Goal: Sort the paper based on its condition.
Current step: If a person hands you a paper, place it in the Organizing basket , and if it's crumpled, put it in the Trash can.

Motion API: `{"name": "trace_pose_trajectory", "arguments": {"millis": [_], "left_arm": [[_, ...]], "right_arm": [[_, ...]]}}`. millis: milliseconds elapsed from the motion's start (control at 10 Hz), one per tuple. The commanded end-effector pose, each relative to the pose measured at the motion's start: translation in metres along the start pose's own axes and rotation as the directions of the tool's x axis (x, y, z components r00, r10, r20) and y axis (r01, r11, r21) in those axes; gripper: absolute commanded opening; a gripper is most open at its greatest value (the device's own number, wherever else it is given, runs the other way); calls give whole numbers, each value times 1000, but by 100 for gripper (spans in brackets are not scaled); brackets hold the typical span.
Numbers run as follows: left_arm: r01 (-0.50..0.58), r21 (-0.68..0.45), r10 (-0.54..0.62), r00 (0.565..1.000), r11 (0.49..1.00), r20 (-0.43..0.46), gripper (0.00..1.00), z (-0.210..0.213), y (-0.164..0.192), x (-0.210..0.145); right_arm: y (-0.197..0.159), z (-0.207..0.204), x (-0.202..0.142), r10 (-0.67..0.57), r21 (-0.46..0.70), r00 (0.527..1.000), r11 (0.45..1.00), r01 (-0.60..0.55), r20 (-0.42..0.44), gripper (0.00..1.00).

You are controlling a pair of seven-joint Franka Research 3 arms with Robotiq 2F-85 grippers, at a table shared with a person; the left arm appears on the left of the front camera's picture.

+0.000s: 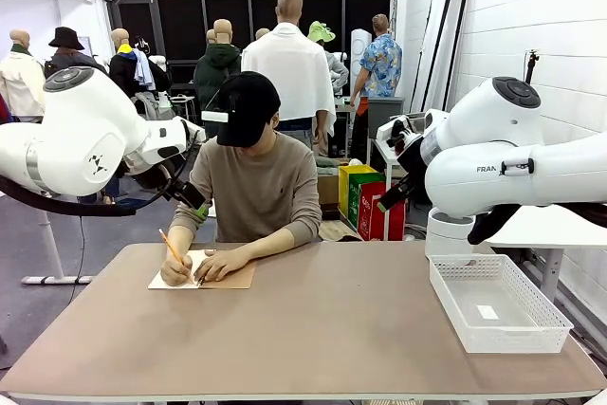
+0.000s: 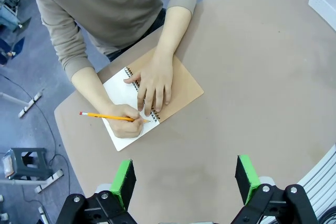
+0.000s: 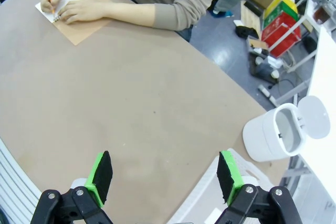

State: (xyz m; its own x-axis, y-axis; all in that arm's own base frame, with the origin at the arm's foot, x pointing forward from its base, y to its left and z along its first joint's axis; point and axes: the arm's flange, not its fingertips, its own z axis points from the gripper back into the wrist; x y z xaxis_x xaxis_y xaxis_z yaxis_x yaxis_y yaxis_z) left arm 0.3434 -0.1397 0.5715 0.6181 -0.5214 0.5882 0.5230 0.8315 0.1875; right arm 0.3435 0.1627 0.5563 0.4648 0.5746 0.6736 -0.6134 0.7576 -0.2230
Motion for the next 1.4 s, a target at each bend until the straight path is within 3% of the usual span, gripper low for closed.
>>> {"name": "trace_pose_trajectory", "arguments": {"millis": [0,100,200,300,1300], "left_arm": [[-13,14,13,1000,1000,-18,100,-2,-2,-2],[9,5,-9,1000,1000,10,100,-4,-1,-4],[-1,0,1,1000,1000,-2,100,-1,0,-1],[-1,0,1,1000,1000,-2,100,-1,0,-1],[-1,0,1,1000,1000,-2,100,-1,0,-1]], "right_arm": [[-2,0,1,25,20,1000,999,-25,8,100],[0,-1,1,25,8,1000,1000,-25,11,100],[-1,-7,0,43,31,993,998,-46,112,100],[1,0,0,5,0,1000,1000,-5,1,100],[1,0,0,5,0,1000,1000,-5,1,100]]}}
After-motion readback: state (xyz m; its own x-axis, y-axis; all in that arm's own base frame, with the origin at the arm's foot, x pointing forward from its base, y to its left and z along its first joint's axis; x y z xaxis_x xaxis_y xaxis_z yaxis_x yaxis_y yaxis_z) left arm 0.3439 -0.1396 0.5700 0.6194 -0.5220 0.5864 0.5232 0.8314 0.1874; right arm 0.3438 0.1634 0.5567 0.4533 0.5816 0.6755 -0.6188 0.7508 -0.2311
